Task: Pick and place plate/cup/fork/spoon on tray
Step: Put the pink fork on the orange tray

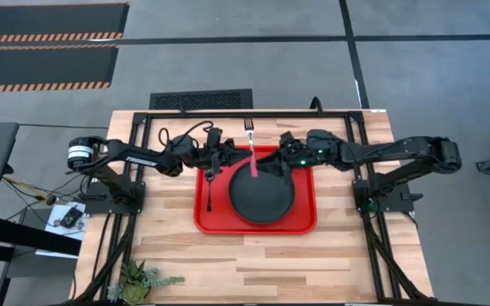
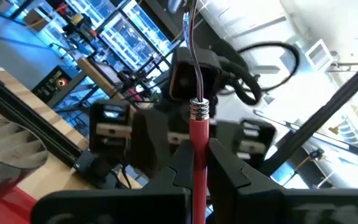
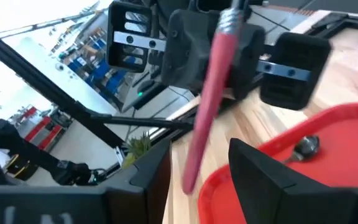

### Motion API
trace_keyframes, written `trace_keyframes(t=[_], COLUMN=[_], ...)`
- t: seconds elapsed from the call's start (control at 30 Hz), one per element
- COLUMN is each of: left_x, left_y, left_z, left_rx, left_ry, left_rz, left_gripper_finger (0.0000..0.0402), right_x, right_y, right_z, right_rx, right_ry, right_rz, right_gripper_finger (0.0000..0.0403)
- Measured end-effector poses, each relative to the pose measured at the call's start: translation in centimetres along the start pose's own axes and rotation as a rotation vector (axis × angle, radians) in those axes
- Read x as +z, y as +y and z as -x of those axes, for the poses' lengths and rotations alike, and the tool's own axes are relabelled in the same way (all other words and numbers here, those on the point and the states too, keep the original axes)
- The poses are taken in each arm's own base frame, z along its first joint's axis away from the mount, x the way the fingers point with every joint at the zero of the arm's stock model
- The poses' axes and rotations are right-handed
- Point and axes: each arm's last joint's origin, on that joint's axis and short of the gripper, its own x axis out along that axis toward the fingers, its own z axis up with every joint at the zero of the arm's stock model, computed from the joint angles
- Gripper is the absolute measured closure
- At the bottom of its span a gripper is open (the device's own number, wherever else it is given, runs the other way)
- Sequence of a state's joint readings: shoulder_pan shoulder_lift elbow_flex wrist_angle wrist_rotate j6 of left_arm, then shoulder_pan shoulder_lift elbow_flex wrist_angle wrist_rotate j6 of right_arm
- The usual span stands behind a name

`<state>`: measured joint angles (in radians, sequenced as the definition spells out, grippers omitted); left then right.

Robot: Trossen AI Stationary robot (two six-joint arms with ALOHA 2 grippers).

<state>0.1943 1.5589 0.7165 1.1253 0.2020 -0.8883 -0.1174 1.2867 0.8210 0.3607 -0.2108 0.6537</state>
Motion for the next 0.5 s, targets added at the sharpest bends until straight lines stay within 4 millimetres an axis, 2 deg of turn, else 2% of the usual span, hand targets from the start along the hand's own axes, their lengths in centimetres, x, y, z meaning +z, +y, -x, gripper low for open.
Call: trace_keyframes(t=[0.23,0.5], left_x=[0.1,0.4], left_y=[0.1,0.3], left_z=[0.0,0.1], left_rx=[0.009,0.014], left_ry=[-0.001,-0.015], left_rz=[0.0,-0.008], left_gripper_finger=[0.0397,0.0397], right_x=[-0.2,-0.2], right_y=[-0.6,-0.9], right_z=[-1.8,-2.9], right_rx=[0.013,0.004], right_ry=[0.013,0.03], right_rz=[0.021,0.02], right_gripper_finger=[0.0247,0.0336])
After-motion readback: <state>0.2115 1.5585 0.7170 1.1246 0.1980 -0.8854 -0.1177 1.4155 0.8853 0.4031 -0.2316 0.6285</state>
